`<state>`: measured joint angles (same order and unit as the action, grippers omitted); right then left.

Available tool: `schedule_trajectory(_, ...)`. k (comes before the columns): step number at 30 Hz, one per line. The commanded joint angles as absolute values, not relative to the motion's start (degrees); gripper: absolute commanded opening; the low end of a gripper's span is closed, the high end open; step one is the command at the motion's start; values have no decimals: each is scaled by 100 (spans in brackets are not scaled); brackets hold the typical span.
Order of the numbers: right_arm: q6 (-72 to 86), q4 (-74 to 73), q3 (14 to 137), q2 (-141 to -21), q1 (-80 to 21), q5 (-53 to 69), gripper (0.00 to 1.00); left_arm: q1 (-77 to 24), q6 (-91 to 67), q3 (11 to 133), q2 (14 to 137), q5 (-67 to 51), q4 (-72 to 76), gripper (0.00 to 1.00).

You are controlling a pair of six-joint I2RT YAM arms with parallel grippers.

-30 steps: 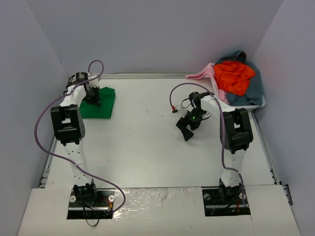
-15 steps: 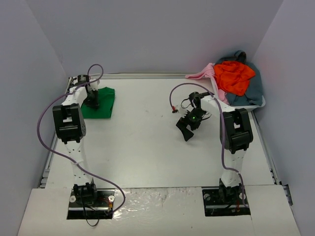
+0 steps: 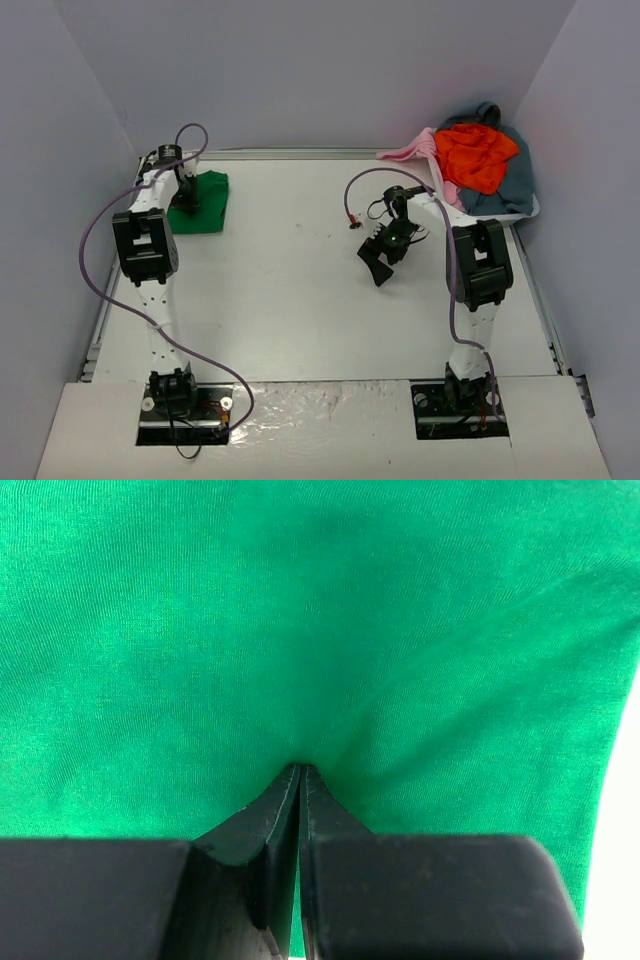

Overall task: Fold and stack the t-shirts
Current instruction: Put the neatly folded tshirt into the corner of the board with the left arm

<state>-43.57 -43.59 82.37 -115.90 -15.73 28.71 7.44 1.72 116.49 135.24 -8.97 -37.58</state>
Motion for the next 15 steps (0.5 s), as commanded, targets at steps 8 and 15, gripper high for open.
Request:
schedule_trajectory(8, -4342, -4562, 8130, -12102, -1600, 2628, 100, 738, 316, 12612, 13965, -326, -4025, 2)
schedule_trajectory(15, -4315, -4570, 8139, -12199, -1626, 2558, 100, 738, 492, 13235, 14370, -141, -4201, 2)
